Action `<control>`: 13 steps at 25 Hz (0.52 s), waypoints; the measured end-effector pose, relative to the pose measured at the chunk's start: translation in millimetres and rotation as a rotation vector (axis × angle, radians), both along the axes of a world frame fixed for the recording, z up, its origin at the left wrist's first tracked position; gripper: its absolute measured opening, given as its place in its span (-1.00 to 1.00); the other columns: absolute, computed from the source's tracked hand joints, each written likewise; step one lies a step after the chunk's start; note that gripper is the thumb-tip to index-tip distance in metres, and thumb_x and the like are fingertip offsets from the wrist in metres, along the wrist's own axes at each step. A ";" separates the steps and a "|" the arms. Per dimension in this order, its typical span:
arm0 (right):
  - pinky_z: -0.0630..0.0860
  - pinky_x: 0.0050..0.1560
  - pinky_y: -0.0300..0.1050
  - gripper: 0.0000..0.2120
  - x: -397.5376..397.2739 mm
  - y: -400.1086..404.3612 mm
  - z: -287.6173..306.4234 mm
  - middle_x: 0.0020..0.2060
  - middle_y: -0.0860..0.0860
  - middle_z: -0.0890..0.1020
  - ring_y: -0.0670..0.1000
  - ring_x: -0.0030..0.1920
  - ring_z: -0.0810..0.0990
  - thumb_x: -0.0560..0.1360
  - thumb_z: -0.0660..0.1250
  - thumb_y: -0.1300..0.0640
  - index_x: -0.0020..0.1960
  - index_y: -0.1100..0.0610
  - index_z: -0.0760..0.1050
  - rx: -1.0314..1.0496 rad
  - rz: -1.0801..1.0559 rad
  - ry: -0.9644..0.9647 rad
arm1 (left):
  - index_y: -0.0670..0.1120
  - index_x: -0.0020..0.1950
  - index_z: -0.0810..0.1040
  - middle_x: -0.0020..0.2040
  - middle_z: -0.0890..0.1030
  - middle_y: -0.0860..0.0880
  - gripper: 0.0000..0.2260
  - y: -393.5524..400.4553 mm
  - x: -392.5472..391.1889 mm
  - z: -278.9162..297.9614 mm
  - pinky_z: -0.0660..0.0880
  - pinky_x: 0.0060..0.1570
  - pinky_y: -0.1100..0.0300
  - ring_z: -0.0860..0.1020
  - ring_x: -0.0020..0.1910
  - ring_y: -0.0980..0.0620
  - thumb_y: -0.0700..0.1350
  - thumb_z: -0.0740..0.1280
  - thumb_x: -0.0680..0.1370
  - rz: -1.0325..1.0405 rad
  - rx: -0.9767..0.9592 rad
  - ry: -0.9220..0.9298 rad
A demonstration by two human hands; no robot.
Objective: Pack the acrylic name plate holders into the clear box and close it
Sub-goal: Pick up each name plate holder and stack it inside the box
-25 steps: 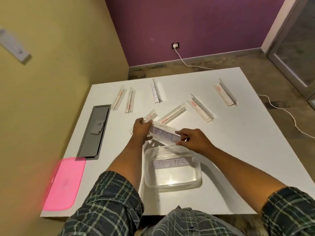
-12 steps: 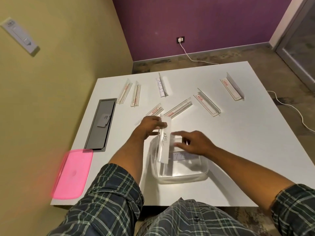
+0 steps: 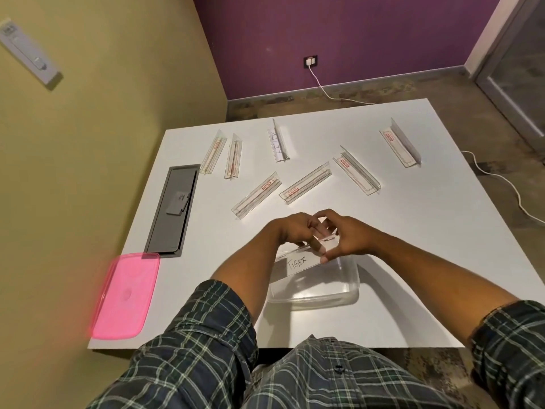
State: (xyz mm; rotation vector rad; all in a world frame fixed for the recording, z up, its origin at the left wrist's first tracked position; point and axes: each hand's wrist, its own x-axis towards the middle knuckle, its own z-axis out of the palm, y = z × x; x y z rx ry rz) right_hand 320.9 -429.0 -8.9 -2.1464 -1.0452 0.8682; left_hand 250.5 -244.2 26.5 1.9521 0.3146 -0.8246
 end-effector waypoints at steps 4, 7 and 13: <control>0.50 0.28 -0.13 0.27 -4.9 -3.6 -7.9 0.31 -0.13 0.56 -0.07 0.24 0.56 0.07 0.71 -0.21 0.60 -0.10 0.06 -0.091 0.099 0.058 | -0.18 0.14 0.65 -0.02 0.65 -0.04 -0.60 -9.4 -1.4 -7.6 0.51 -0.09 0.08 0.56 -0.11 -0.01 -0.27 0.61 0.34 -0.096 -0.003 -0.015; 0.52 0.30 -0.05 0.24 -6.3 -3.7 -14.1 0.29 -0.08 0.57 -0.03 0.25 0.56 0.05 0.72 -0.19 0.57 -0.06 0.14 -0.110 0.056 0.102 | -0.20 0.11 0.67 -0.11 0.65 -0.02 -0.59 -8.0 -3.5 -11.7 0.47 -0.24 0.17 0.55 -0.18 0.00 -0.24 0.64 0.31 -0.068 -0.012 -0.019; 0.59 0.11 -0.08 -0.09 -8.5 -3.7 -15.9 0.06 -0.18 0.65 -0.11 0.05 0.63 0.02 0.72 -0.19 0.30 -0.07 0.49 -0.096 -0.050 0.125 | -0.16 0.06 0.73 -0.27 0.68 0.11 -0.65 -1.5 -10.1 -21.3 0.50 -0.19 0.16 0.53 -0.26 0.04 -0.17 0.65 0.31 0.027 -0.019 -0.068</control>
